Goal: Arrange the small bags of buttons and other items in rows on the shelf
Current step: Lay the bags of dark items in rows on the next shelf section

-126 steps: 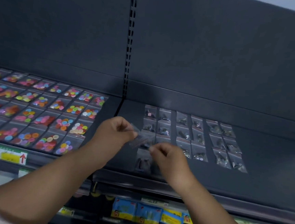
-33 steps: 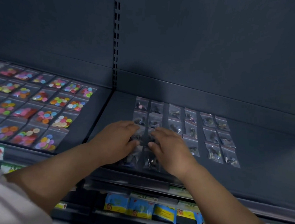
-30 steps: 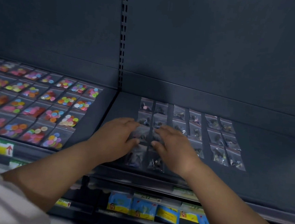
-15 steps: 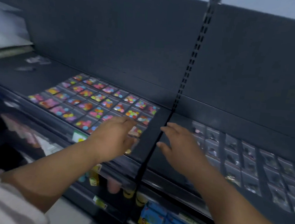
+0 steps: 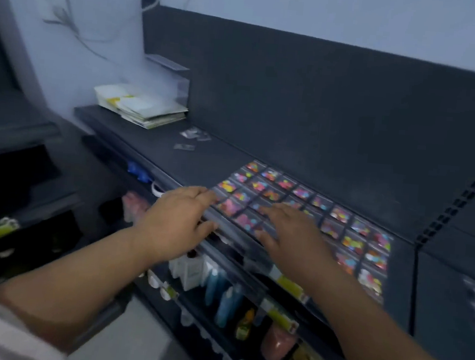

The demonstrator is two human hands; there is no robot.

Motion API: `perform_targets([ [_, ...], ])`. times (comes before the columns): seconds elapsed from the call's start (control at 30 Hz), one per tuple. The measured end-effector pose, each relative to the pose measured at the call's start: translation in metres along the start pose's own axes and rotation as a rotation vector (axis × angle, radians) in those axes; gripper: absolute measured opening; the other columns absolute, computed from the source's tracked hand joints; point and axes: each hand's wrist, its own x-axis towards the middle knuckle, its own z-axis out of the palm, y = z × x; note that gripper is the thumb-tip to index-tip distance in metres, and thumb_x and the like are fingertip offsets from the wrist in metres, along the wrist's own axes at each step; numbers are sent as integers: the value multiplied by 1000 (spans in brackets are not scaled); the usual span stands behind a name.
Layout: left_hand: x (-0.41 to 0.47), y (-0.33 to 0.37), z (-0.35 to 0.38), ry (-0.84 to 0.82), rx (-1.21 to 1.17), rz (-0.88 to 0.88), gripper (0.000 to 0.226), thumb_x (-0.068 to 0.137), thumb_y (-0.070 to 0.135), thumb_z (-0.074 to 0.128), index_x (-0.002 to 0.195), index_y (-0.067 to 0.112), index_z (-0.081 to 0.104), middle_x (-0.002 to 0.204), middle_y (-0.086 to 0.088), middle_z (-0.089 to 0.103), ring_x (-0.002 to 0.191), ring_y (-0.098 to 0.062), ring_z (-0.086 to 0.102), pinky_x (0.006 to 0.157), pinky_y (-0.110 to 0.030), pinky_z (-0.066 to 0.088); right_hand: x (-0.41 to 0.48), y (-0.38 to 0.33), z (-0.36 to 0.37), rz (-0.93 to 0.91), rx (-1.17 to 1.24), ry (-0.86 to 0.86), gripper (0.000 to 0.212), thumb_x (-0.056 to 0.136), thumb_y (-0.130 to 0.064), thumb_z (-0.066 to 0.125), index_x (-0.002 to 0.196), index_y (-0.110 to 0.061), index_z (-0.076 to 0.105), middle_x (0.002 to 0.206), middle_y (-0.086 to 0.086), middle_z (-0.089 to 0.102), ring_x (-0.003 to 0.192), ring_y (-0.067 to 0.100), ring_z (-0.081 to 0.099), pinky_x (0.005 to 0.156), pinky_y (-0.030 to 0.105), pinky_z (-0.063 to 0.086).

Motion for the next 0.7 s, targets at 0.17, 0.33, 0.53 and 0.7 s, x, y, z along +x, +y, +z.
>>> perform_targets([
  [0.17, -6, -78, -21, 26, -5, -70, 61, 92, 48, 48, 143, 19, 36, 145, -1, 42, 131, -19, 39, 108, -32, 33, 48, -57, 10, -24, 35, -14, 46, 93, -40, 49, 134, -18, 44, 136, 2, 47, 123, 23, 42, 104, 33, 34],
  [0.33, 3, -124, -25, 50, -37, -109, 58, 92, 46, 49, 142, 20, 37, 142, 1, 45, 129, -18, 41, 107, -29, 32, 96, -86, 15, -45, 82, -43, 51, 95, -40, 46, 141, -19, 38, 144, -1, 40, 132, 18, 34, 109, 30, 27],
  [0.53, 40, -164, -14, 18, -71, -162, 59, 92, 48, 49, 143, 21, 37, 142, 1, 44, 125, -17, 44, 106, -29, 35, 163, -82, 34, -43, 125, -67, 54, 94, -43, 47, 141, -19, 37, 146, -1, 38, 132, 18, 35, 110, 33, 30],
  [0.7, 96, -191, -9, 5, -51, -213, 59, 93, 47, 46, 144, 20, 33, 143, -1, 42, 126, -20, 43, 103, -32, 38, 235, -61, 50, -17, 152, -46, 53, 93, -43, 48, 140, -20, 39, 145, -1, 40, 130, 20, 38, 104, 30, 33],
])
